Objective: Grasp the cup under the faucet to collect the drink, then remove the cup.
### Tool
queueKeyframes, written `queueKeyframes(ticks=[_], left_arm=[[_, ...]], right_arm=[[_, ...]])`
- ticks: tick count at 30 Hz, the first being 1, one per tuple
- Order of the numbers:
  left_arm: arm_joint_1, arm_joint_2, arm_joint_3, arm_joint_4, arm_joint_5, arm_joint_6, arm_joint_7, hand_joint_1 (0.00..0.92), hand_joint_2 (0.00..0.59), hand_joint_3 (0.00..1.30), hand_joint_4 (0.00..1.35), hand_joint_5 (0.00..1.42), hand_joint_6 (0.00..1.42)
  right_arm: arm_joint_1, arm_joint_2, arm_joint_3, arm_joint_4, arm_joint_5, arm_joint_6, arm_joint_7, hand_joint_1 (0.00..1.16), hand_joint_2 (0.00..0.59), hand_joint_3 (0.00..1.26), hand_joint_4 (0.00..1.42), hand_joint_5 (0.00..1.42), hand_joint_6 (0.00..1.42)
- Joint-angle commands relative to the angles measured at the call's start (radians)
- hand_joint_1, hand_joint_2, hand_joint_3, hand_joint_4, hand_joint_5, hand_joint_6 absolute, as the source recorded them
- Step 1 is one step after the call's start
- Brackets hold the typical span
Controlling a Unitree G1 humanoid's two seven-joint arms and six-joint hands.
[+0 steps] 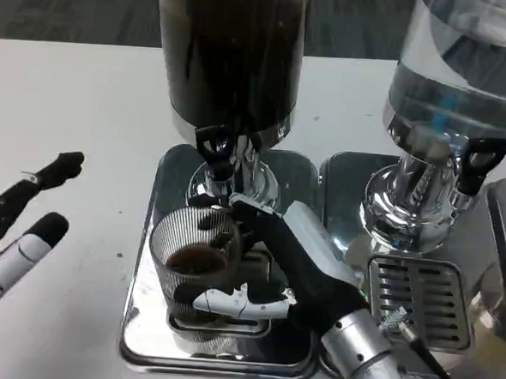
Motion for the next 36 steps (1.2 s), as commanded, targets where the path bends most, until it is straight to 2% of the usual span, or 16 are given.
queueKeyframes(ticks=[1, 5, 9, 12, 21, 36], left_arm=[[-0.005, 0.009, -0.023, 0.025, 0.027, -0.044, -0.007, 0.000, 0.177, 0.14, 0.11, 0.09, 0.04], [-0.005, 0.012, -0.037, 0.047, 0.054, -0.077, -0.002, 0.000, 0.173, 0.12, 0.08, 0.08, 0.04], [-0.009, 0.028, -0.053, 0.088, 0.093, -0.134, 0.000, 0.000, 0.115, 0.08, 0.03, 0.05, 0.04], [-0.014, 0.034, -0.060, 0.113, 0.111, -0.163, 0.004, 0.000, 0.104, 0.06, 0.01, 0.04, 0.04], [-0.022, 0.039, -0.072, 0.169, 0.131, -0.219, 0.016, 0.000, 0.097, 0.04, 0.00, 0.02, 0.03], [-0.073, 0.039, -0.095, 0.238, 0.123, -0.237, 0.023, 0.000, 0.098, 0.04, 0.00, 0.02, 0.03]], right_arm=[[0.008, 0.002, -0.014, -0.020, 0.005, -0.020, -0.033, 0.72, 0.222, 0.32, 0.42, 0.53, 0.58], [0.014, 0.000, -0.024, -0.028, 0.007, -0.015, -0.036, 0.72, 0.222, 0.33, 0.43, 0.53, 0.59], [0.015, 0.000, -0.030, -0.032, 0.010, -0.014, -0.033, 0.72, 0.222, 0.33, 0.43, 0.53, 0.59], [0.015, 0.000, -0.034, -0.037, 0.009, -0.012, -0.032, 0.72, 0.222, 0.34, 0.44, 0.54, 0.59], [0.023, -0.007, -0.053, -0.059, 0.012, -0.012, -0.035, 0.72, 0.222, 0.34, 0.45, 0.55, 0.59], [0.061, -0.025, -0.079, -0.108, 0.006, 0.001, -0.042, 0.72, 0.224, 0.36, 0.46, 0.55, 0.60]])
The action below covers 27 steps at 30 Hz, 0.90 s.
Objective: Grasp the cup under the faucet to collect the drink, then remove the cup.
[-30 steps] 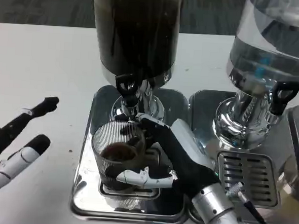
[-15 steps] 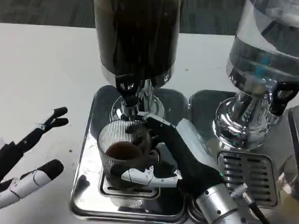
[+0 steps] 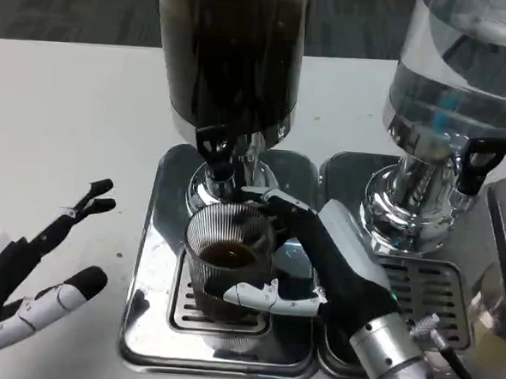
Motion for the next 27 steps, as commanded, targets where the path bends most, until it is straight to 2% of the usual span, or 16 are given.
queueKeyframes(ticks=[1, 12, 20, 27], left_arm=[[-0.015, 0.012, -0.012, 0.018, 0.007, -0.019, 0.009, 0.000, 0.099, 0.04, 0.00, 0.02, 0.03], [-0.032, 0.013, -0.016, 0.045, 0.017, -0.030, 0.012, 0.000, 0.101, 0.04, 0.00, 0.02, 0.03], [-0.039, 0.036, -0.039, 0.052, 0.085, -0.075, 0.034, 0.000, 0.109, 0.04, 0.00, 0.02, 0.03], [-0.059, 0.049, -0.044, 0.080, 0.098, -0.087, 0.050, 0.000, 0.109, 0.04, 0.00, 0.01, 0.03]], right_arm=[[0.002, 0.005, -0.017, -0.034, 0.010, -0.008, -0.030, 0.72, 0.225, 0.36, 0.46, 0.55, 0.60], [0.009, 0.002, -0.032, -0.050, 0.007, -0.002, -0.038, 0.71, 0.237, 0.37, 0.47, 0.57, 0.61], [0.028, -0.006, -0.058, -0.069, 0.012, -0.002, -0.038, 0.72, 0.243, 0.37, 0.47, 0.57, 0.63], [0.050, -0.007, -0.071, -0.095, 0.011, 0.002, -0.039, 0.72, 0.244, 0.38, 0.49, 0.57, 0.63]])
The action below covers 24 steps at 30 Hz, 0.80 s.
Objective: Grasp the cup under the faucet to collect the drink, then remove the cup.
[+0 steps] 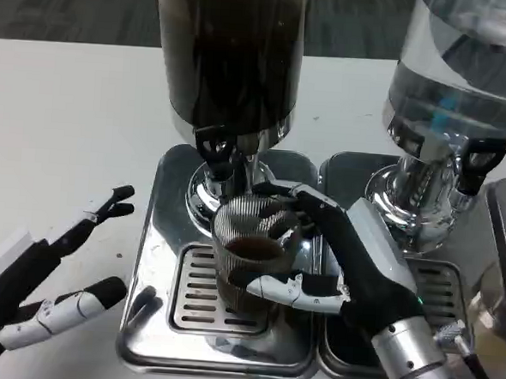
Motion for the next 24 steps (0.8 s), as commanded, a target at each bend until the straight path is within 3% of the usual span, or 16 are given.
queueKeyframes(ticks=[1, 24], left_arm=[[-0.012, 0.028, -0.010, 0.020, 0.019, -0.022, 0.019, 0.000, 0.109, 0.04, 0.00, 0.01, 0.03], [-0.051, 0.067, -0.063, 0.045, 0.055, -0.044, 0.024, 0.000, 0.109, 0.03, 0.00, 0.00, 0.00]], right_arm=[[0.007, 0.004, -0.017, -0.044, 0.013, -0.011, -0.032, 0.72, 0.244, 0.38, 0.49, 0.57, 0.63], [0.078, -0.012, -0.072, -0.168, 0.031, 0.010, -0.021, 0.72, 0.244, 0.40, 0.51, 0.60, 0.65]])
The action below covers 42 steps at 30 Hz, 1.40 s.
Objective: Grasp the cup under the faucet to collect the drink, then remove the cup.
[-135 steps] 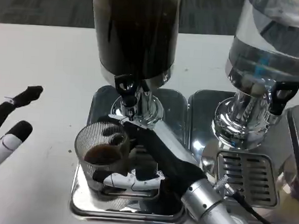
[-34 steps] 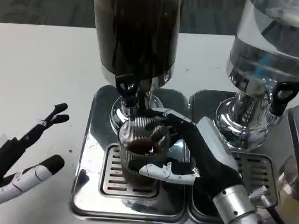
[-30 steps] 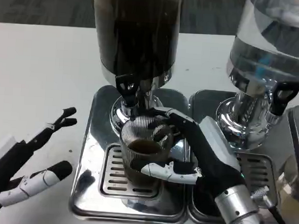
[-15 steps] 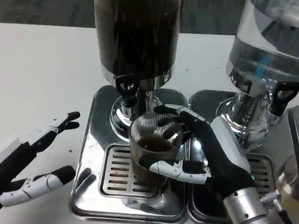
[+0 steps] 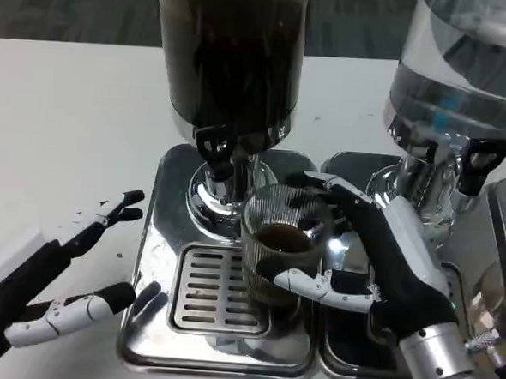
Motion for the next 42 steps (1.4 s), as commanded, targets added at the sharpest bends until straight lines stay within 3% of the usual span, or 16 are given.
queueKeyframes(ticks=[1, 25, 35, 42], left_arm=[[-0.012, 0.026, -0.022, 0.007, 0.018, -0.031, 0.005, 0.000, 0.109, 0.03, 0.00, 0.00, 0.00], [0.014, 0.063, -0.060, -0.067, -0.018, -0.060, -0.013, 0.000, 0.109, 0.03, 0.00, 0.00, 0.00], [0.112, 0.093, -0.056, -0.160, -0.045, -0.089, -0.033, 0.000, 0.109, 0.00, 0.00, 0.00, 0.00], [0.171, 0.123, -0.023, -0.214, -0.053, -0.104, -0.029, 0.000, 0.109, 0.00, 0.00, 0.00, 0.00]], right_arm=[[0.010, 0.005, -0.014, -0.058, 0.021, -0.003, -0.018, 0.72, 0.244, 0.40, 0.51, 0.60, 0.65], [0.180, -0.013, -0.026, -0.276, 0.067, 0.028, 0.041, 0.71, 0.261, 0.42, 0.52, 0.62, 0.67], [0.223, -0.010, -0.026, -0.341, 0.080, 0.036, 0.075, 0.71, 0.263, 0.43, 0.52, 0.62, 0.68], [0.272, -0.013, -0.026, -0.392, 0.089, 0.038, 0.098, 0.72, 0.265, 0.43, 0.53, 0.62, 0.68]])
